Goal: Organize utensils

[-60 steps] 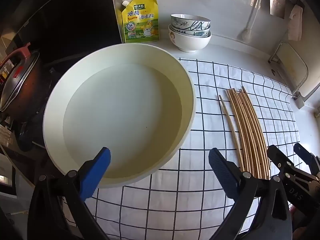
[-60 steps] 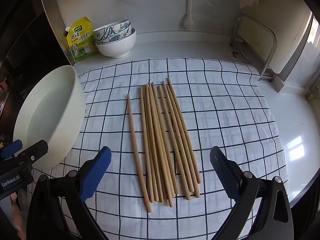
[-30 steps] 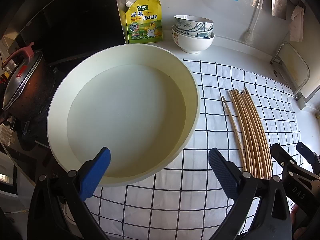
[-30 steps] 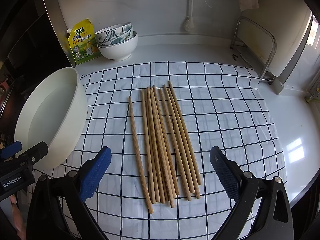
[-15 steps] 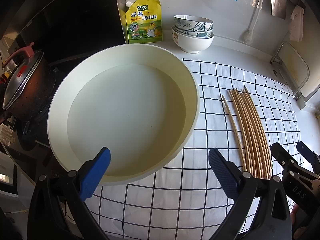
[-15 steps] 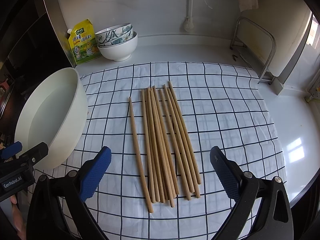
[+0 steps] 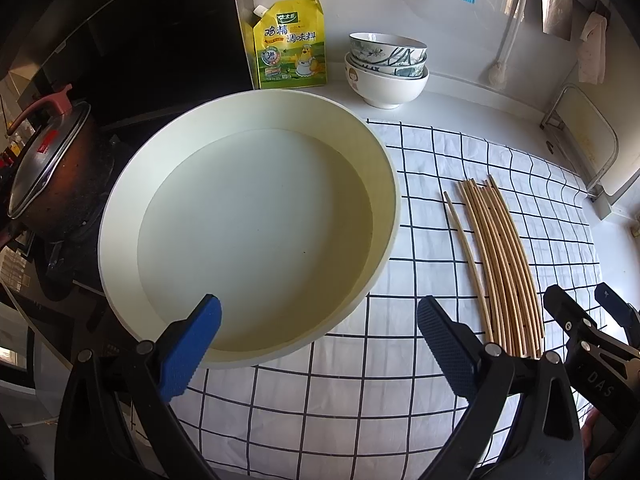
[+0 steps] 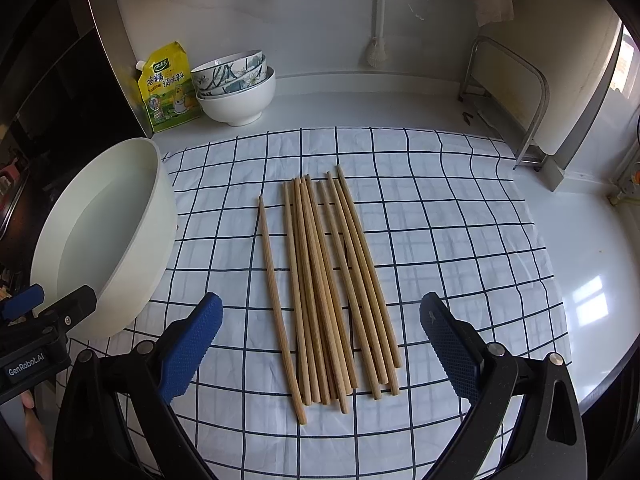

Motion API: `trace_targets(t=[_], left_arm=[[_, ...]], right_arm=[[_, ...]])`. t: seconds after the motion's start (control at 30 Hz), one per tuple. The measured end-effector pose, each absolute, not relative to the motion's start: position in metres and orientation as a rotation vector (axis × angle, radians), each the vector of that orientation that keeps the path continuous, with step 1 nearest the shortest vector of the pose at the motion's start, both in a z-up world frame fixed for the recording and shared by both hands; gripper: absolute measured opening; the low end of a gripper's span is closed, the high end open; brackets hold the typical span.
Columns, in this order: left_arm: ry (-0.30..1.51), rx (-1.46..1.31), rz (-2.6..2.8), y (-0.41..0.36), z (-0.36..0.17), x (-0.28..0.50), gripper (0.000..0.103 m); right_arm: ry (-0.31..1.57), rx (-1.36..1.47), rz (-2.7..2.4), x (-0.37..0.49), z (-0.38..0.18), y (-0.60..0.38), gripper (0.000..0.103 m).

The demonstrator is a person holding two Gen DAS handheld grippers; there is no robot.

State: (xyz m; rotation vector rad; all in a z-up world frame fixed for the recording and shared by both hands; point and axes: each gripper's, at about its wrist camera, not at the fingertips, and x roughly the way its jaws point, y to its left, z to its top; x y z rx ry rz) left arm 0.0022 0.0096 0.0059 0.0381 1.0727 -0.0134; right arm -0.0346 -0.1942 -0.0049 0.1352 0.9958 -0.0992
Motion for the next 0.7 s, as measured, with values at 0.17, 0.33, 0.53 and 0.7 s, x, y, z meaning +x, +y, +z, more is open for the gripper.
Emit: trace_targets(t=[0.17,0.33,0.53,0.7], left_arm=[[1.071,0.037,-0.013,0.0107,0.0072,0.0024,0.096],[1.071,0.037,-0.014,0.0109,0.0071,0.0021,0.096],[1.071,0.035,-0.013,0.0123,0.0074,0.0006,0.096],[1.070,0.036,-0.013,0.0122,0.0074,0.0006,0.096]], right_arm=[[0.993,0.134,-0.100,-0.0357,-0.0038,-0.1932,0.094],[0.992,0.134,-0.101,-0.0352,-0.0035,-0.1927,0.094],[0.993,0.135,-0.101,-0.0365,-0.0043,-0.1932,0.094],[0.993,0.136,-0.101,-0.0366,-0.0044,-0.1935,0.094]])
